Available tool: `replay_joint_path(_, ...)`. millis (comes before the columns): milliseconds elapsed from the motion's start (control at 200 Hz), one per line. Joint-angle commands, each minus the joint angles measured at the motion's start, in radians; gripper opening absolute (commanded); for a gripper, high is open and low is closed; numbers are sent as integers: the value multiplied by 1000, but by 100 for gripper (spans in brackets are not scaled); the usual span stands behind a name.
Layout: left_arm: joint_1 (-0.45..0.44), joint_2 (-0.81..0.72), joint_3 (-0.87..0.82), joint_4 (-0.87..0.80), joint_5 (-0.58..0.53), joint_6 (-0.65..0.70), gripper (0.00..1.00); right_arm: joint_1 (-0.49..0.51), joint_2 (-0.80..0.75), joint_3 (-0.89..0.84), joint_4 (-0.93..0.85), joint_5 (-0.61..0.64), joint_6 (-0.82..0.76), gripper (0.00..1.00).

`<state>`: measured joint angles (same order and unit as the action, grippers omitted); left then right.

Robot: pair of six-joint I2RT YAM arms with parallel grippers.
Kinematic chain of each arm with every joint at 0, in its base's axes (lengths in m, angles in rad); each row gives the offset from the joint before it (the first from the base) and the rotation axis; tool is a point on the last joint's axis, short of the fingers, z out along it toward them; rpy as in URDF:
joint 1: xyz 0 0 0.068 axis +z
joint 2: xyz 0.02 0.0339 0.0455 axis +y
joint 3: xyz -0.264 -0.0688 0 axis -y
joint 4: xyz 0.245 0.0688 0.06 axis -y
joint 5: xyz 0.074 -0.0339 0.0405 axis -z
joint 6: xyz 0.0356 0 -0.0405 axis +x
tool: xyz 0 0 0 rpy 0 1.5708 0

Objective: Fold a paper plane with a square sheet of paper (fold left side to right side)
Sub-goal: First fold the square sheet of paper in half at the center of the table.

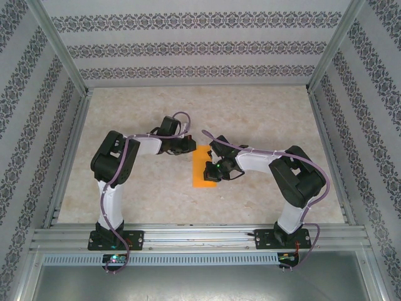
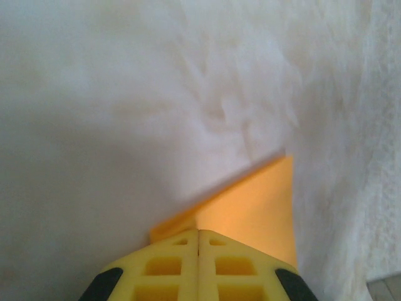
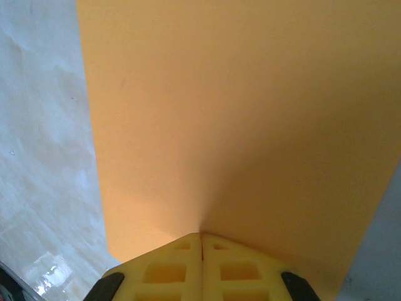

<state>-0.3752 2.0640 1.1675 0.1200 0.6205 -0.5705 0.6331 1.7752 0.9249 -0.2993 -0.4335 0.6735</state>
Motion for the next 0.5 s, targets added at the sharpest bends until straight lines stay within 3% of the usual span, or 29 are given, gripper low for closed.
replay_joint_path(0, 53, 48, 41, -15, -87, 57, 3, 2, 79, -77, -180, 136, -12, 0)
replay_joint_path(285, 74, 82, 92, -26, -74, 64, 3, 3, 72, -78, -177, 130, -9, 0)
replay_joint_path(495, 74, -26, 66, -63, -84, 97, 4, 2, 63, -82, -146, 113, 13, 0)
